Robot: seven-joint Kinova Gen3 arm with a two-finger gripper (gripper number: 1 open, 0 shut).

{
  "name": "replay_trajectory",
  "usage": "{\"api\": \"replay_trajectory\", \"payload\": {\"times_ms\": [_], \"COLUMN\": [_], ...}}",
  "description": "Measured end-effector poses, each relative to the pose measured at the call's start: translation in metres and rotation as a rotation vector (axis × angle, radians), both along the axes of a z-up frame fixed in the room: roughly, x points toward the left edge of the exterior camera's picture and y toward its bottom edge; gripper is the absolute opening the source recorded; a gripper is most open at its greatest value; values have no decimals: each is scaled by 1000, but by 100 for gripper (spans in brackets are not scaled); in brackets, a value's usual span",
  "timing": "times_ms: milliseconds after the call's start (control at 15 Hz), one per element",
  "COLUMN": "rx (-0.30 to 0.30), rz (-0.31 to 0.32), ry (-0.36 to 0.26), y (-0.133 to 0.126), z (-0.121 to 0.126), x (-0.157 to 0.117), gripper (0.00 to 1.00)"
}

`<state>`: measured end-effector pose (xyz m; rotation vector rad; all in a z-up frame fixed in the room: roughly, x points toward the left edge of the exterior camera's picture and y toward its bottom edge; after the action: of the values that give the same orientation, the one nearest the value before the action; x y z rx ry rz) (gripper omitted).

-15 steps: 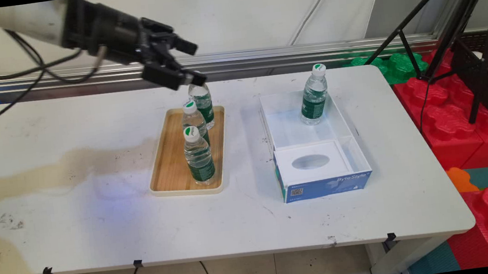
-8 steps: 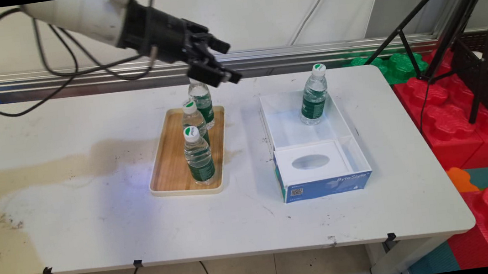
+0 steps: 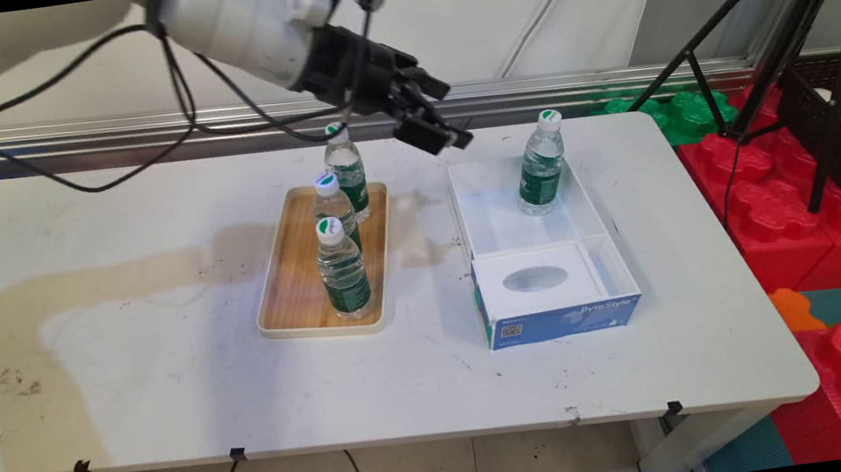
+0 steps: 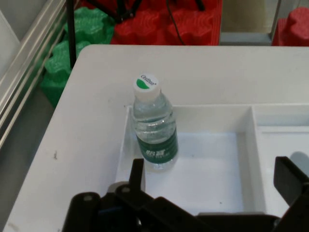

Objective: Pick up the green bottle from the white box

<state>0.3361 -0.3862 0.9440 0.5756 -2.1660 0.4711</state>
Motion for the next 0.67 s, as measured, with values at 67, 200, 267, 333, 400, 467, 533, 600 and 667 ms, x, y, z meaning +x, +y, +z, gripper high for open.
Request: {"api": "replay_trajectory", "payload": {"times_ms": [67, 200, 267, 333, 400, 467, 533, 600, 667], "rx": [0, -1, -2, -3, -3, -4, -4, -6, -8], "rz": [-4, -8, -12, -15, -21, -24, -30, -35, -38], "ry": [-6, -16, -23, -30, -39, -43, -50, -56, -59], "y": [-7, -18, -25, -30, -39, -44, -51, -56, -60], "z": [-6, -13, -19, -24, -31, -35, -41, -46, -50], "x": [-6, -13, -18, -22, -27, -30, -34, -38, -40], "gripper": [100, 100, 100, 100, 100, 100, 100, 100, 100]}}
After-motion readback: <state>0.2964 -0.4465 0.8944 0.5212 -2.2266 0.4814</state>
